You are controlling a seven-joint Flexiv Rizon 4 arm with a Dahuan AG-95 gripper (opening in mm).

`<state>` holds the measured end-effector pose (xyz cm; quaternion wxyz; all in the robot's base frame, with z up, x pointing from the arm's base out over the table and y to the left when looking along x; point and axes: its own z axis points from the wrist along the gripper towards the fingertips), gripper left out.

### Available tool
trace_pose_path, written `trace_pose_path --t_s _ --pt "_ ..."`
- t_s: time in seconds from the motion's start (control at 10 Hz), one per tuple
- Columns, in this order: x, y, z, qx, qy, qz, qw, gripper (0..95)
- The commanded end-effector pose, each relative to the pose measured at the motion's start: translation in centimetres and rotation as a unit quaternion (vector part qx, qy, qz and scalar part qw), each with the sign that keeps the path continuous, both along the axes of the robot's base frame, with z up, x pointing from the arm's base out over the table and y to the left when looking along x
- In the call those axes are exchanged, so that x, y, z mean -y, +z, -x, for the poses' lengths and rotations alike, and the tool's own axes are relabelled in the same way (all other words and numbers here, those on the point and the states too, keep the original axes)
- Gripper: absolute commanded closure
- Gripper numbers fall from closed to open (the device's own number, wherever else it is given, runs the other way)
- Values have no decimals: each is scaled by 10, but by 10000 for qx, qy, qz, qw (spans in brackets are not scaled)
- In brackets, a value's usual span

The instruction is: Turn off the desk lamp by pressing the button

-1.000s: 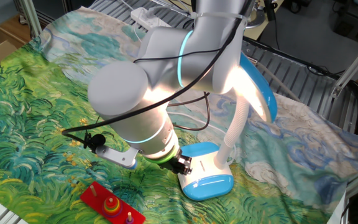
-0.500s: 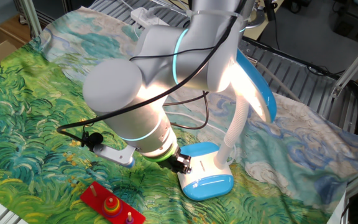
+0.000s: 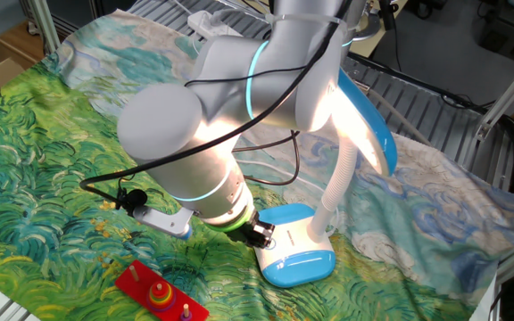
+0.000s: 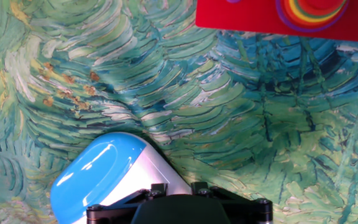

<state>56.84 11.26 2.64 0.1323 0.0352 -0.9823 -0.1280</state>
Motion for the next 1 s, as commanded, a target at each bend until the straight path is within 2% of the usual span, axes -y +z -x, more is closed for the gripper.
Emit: trace_pose_path --t_s 0.1,0.2,0.3,0.6,1.0 --pt "-1 1 -4 -209 -128 -128 9996 570" --pt "-1 2 -6 -251 -126 -129 9995 570" --pt "-1 2 -6 -251 -130 -128 9995 760" --pt "-1 2 -6 -290 -147 -140 9994 760" --pt "-1 3 -5 -290 -188 -277 9990 760"
